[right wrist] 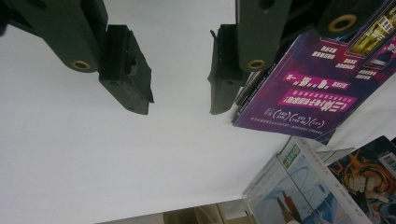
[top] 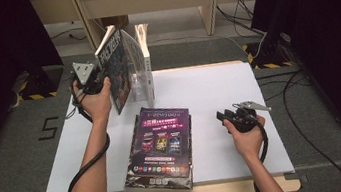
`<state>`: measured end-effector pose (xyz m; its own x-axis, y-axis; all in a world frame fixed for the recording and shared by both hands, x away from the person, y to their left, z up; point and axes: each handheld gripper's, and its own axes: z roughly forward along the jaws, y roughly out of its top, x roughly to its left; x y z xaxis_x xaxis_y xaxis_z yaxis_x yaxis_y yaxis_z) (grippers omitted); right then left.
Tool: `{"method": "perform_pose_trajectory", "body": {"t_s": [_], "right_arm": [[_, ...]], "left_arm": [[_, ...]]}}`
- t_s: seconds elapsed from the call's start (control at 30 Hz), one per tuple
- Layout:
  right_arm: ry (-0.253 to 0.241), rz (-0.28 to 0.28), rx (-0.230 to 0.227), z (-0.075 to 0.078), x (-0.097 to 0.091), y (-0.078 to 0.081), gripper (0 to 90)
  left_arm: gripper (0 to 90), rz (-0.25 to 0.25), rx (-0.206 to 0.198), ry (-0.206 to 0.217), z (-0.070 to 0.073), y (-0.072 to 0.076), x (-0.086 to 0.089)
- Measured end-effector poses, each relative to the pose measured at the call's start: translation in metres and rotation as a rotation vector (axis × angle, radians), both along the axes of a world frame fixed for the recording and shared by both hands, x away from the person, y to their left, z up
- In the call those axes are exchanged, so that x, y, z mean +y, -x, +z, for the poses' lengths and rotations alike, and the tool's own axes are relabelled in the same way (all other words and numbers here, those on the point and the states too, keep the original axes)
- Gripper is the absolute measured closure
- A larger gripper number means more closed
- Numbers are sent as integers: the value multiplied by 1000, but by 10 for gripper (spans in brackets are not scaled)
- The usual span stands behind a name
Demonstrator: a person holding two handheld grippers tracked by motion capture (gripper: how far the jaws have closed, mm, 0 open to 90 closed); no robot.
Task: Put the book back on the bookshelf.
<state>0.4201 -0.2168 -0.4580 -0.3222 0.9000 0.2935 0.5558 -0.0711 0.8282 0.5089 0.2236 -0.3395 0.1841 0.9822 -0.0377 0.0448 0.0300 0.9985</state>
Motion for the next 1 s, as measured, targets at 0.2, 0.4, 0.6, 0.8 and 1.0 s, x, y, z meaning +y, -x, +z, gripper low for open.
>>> {"method": "perform_pose_trajectory", "body": {"t_s": [0.2,0.4,0.6,0.8,1.0], "right_arm": [[-6,-7,1,-1,-2,-1,587],[-5,-6,2,-2,-3,-1,587],[-4,-4,2,-2,-3,-1,587],[0,-2,4,-3,-3,-2,587],[-7,-4,14,-4,-3,-2,587]], "left_arm": [[826,29,1,-10,-8,-8,-1],[826,51,4,-16,-13,-12,0],[825,73,-10,-19,-11,-14,3],[825,76,-35,-37,-9,-19,3],[825,78,-33,-22,-20,-24,5]]}}
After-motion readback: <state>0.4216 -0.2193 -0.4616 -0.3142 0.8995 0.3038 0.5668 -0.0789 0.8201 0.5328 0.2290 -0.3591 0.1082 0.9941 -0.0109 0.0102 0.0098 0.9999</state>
